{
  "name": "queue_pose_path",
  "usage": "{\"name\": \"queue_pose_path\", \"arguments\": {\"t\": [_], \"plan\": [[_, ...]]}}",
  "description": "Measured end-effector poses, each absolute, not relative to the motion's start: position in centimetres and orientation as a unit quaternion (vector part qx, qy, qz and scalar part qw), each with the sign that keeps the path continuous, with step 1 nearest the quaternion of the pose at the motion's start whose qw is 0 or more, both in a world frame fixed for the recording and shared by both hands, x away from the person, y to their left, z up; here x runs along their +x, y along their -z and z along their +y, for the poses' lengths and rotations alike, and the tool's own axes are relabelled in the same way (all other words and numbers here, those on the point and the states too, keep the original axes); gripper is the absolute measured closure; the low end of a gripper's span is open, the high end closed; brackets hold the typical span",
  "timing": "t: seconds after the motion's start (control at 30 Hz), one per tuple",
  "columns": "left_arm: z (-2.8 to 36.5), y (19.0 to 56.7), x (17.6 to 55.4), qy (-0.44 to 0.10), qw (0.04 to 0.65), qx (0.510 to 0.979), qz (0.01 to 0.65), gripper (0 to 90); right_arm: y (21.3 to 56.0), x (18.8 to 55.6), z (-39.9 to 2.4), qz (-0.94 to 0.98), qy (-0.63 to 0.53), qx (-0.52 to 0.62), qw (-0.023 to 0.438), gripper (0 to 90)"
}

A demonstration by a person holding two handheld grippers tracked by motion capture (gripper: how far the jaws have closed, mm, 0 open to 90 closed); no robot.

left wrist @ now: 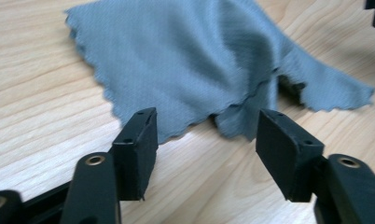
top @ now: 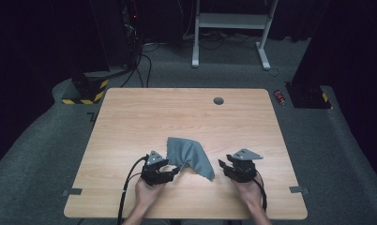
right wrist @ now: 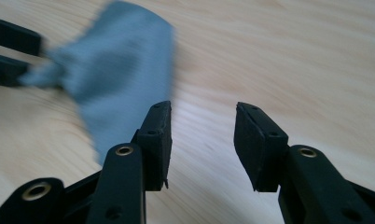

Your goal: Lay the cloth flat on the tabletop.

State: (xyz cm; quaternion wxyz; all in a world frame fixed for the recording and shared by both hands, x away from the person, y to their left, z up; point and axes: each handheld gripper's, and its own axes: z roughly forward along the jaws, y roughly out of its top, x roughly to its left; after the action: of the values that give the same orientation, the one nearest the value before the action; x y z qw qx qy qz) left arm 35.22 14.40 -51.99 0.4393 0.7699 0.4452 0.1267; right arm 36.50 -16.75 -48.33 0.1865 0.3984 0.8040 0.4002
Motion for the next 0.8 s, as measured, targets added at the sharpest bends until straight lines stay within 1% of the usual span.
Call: {"name": "queue_pose_path", "arguments": {"t": [0.13,0.2,0.33,0.47,0.57,0.63,0.67,0.7,0.73,0.8], "plan": [[13.7,51.8,35.2,-0.127,0.439,0.774,0.439,33.5,47.3,37.0,-13.3,0.826,-0.411,0.349,0.163,56.6],[13.6,51.7,35.2,-0.13,0.441,0.772,0.438,33.0,47.1,37.4,-11.8,0.833,-0.416,0.332,0.153,56.6],[13.3,51.8,35.4,-0.137,0.423,0.775,0.448,32.0,47.3,38.0,-9.4,0.845,-0.411,0.311,0.143,56.2],[12.8,52.1,35.7,-0.157,0.396,0.784,0.452,30.7,47.7,38.4,-7.6,0.86,-0.392,0.293,0.144,56.0],[12.5,52.3,36.0,-0.163,0.387,0.784,0.458,30.1,48.2,38.8,-6.6,0.868,-0.376,0.287,0.151,57.3],[12.4,52.5,36.0,-0.169,0.383,0.783,0.46,30.0,48.7,39.2,-6.4,0.874,-0.365,0.287,0.146,61.9],[12.4,52.5,35.9,-0.172,0.382,0.784,0.459,30.4,49.0,39.5,-6.3,0.878,-0.358,0.283,0.145,68.2],[12.3,52.5,35.9,-0.178,0.377,0.786,0.456,30.4,49.1,39.6,-6.3,0.88,-0.355,0.282,0.144,71.5],[12.2,52.5,35.9,-0.185,0.371,0.789,0.452,30.4,49.3,39.8,-6.3,0.882,-0.349,0.282,0.144,77.8],[12.0,52.6,35.8,-0.201,0.362,0.794,0.445,30.4,49.3,39.9,-6.4,0.882,-0.35,0.28,0.145,84.6]]}}
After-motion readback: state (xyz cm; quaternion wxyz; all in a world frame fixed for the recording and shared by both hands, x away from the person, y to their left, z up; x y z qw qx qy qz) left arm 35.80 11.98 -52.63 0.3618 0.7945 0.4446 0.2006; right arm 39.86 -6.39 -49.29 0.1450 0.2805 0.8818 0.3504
